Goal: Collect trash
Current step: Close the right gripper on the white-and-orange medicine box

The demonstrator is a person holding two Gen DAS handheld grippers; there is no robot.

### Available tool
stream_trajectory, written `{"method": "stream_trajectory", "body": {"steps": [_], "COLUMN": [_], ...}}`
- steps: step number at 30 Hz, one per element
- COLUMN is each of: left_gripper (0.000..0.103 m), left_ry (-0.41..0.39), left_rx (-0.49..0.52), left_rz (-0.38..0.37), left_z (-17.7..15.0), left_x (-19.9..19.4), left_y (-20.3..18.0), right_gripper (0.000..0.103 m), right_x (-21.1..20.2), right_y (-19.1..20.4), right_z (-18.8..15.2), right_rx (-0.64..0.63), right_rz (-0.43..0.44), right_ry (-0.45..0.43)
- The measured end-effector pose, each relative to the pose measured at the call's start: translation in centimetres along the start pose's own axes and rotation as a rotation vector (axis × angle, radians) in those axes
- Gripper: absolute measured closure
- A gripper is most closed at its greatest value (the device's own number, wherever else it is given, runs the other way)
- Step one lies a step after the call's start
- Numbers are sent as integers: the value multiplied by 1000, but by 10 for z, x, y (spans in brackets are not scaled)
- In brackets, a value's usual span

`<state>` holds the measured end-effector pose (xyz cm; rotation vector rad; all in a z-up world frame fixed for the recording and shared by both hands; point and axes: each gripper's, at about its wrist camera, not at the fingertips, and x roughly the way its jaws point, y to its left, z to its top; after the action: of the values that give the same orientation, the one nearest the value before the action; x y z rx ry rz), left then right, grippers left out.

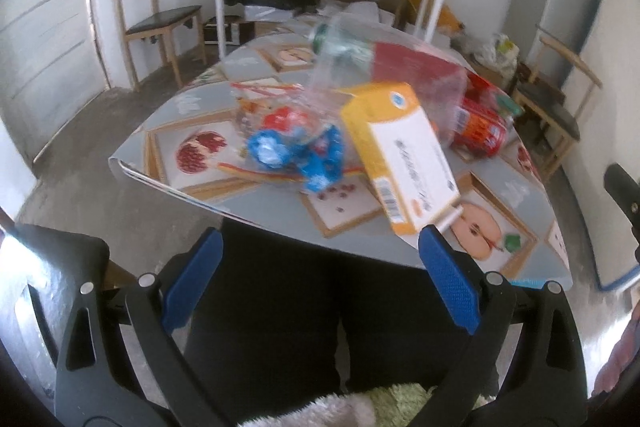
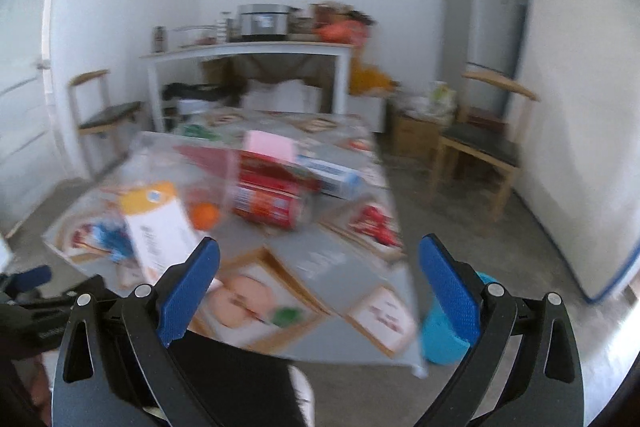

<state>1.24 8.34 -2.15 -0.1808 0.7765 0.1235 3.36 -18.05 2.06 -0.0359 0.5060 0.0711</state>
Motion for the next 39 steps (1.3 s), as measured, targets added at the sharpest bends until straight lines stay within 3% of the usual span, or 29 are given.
{"method": "stream_trajectory", "body": {"steps": [7, 12, 21, 29, 34, 39], "left_gripper": [9, 9, 9, 9, 9, 9], "left_ry": [-42, -60, -116, -115, -111, -118], "left_rx": [-31, -51, -39, -22, -49, -61], "left_rz": [49, 46, -44, -84, -83, -76], "left_z": [5, 7, 9, 7, 9, 9], "left_x": [10, 17, 25, 33, 38, 37], "left_y": [36, 59, 80, 78, 81, 84], "right_gripper": [6, 6, 6, 6, 7, 15], "right_x": [45, 80, 120, 136, 142, 143], "right_y": [45, 81, 122, 125, 128, 132], "right_z": [18, 16, 1, -3, -3, -4], "right_rx": [-31, -106, -244, -262, -286, -315], "right_rz": [206, 275, 278, 261, 254, 235], "right_ry": [94, 199, 319, 362, 382, 399]}}
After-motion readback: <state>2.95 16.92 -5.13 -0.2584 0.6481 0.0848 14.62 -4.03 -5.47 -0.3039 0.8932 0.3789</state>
